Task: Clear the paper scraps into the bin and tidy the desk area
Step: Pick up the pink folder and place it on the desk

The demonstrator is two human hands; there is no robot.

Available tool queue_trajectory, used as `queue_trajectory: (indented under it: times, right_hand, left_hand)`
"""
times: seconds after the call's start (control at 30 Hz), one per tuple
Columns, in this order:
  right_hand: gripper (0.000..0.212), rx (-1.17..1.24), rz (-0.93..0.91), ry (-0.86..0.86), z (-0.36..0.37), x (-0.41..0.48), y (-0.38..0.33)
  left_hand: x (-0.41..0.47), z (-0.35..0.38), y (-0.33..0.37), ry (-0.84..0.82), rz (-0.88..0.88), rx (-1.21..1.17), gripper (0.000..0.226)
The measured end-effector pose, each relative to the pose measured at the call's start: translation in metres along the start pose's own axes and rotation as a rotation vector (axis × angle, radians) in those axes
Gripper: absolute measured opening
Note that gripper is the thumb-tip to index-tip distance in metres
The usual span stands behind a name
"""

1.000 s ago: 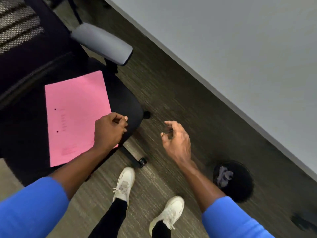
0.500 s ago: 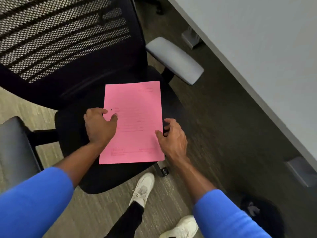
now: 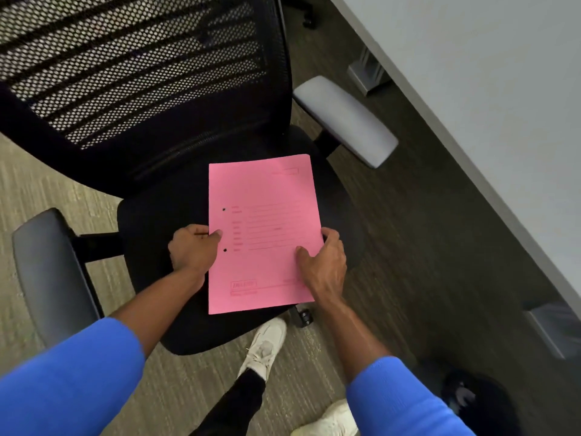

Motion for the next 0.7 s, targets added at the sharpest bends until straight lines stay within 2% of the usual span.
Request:
queue_trajectory:
  times: [0.33,0.7]
  right_hand:
    - [0.055,0.130,0.025,-0.023,-0.056,-0.052,0.005]
    - [0.049,0.186,0.043,0.045,-0.172,-0.157,0.018]
  left_hand:
    - [-0.052,-0.026,0.016,-0.140,0.109,0.006,0.019]
    - [-0.182,-0.037,0.066,-0.219,0.284,-0.014,0.009]
Point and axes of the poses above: each hand's wrist, its own x-axis towards the middle knuckle, its own z-axis out of the palm, y = z × x, the point moved 8 cm from there along x, towards the middle knuckle, and after that the axes turned 4 degrees about -y, right-handed, at the moved point
